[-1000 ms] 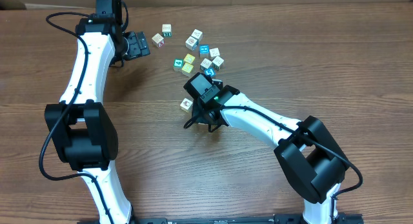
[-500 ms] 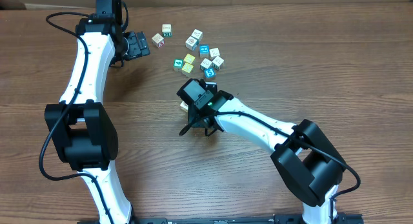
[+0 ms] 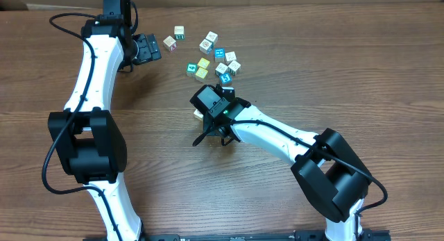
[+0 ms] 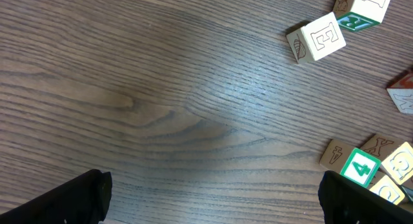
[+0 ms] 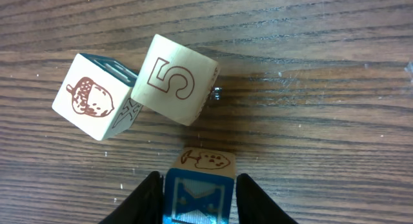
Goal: Form a circle
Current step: 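Lower the blue X block beside the acorn and 5 blocks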
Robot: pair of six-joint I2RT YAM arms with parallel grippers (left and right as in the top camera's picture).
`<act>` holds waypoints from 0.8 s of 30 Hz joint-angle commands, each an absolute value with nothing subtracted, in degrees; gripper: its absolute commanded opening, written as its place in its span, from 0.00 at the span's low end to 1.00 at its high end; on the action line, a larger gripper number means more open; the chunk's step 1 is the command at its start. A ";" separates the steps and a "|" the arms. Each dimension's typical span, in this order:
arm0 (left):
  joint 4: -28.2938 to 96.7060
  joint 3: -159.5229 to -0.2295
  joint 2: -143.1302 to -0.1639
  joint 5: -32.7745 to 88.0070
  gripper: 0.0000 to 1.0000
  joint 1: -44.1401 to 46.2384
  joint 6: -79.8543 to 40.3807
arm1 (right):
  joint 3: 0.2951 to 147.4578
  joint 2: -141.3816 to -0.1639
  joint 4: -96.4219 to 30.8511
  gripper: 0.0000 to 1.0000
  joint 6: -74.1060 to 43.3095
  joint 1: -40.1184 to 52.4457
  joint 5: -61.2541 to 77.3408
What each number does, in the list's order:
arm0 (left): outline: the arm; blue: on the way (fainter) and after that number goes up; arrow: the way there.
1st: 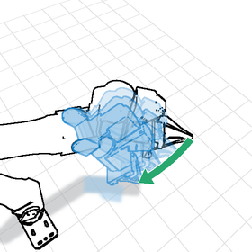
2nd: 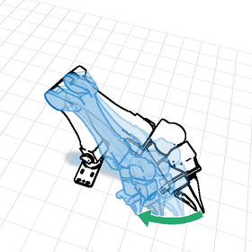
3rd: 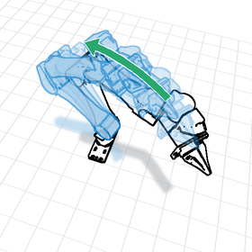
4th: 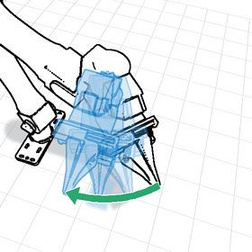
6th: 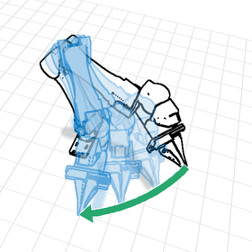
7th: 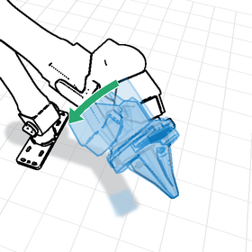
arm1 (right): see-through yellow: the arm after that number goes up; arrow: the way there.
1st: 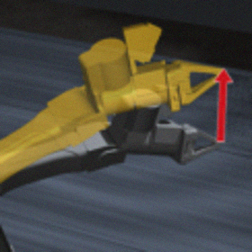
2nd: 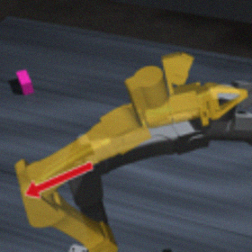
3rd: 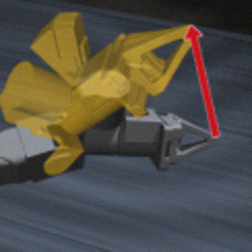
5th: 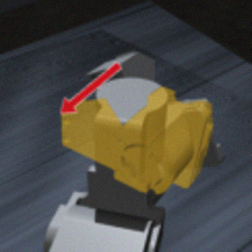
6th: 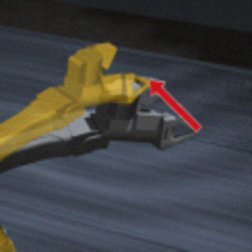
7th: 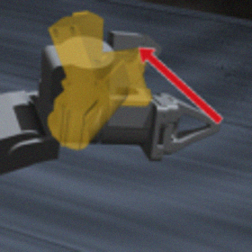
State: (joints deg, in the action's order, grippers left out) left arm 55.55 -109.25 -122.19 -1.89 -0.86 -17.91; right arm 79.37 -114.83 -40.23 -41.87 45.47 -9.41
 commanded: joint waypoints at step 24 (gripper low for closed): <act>55.48 -110.34 -122.37 -1.48 1.00 -0.95 -18.44 | 78.70 -115.22 -40.51 0.27 -57.08 45.43 -10.96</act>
